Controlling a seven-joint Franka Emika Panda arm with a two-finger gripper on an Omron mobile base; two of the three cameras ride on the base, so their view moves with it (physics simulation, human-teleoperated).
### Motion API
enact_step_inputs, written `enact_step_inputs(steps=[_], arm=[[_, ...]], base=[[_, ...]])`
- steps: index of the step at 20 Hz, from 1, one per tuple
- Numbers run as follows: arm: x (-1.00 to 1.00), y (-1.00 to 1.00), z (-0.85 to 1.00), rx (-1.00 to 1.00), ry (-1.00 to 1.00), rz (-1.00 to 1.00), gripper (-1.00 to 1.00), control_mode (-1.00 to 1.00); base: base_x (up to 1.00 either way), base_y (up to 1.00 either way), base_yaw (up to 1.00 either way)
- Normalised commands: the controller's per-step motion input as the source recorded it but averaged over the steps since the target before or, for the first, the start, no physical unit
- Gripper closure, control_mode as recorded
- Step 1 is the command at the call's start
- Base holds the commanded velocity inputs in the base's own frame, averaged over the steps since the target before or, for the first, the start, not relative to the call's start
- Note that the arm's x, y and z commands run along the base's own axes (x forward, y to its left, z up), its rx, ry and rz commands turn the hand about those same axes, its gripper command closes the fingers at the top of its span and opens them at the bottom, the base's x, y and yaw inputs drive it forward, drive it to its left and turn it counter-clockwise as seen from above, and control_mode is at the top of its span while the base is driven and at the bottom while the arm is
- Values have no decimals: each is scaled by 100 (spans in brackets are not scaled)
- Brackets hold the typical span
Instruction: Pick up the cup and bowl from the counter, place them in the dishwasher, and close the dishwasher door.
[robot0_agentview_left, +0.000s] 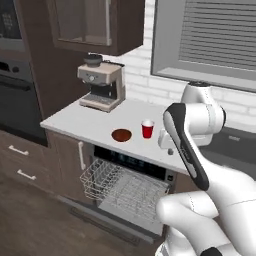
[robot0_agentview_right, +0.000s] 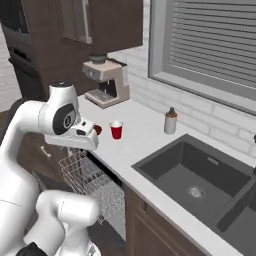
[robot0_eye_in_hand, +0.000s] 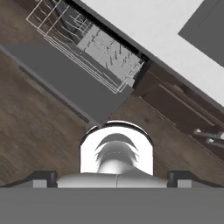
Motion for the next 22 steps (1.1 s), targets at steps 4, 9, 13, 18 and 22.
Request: enact_step_inputs(steps=[4,9,13,18,22], arm=[[0,0,0,0,0,0,-100,100],[0,0,0,0,0,0,-100,100],[0,0,0,0,0,0,-100,100],[0,0,0,0,0,0,-100,100],[0,0,0,0,0,0,-100,100]], base=[[-13,-55,52],[31,-51,30],[1,-92,12],[9,-50,18],[9,-3,31]])
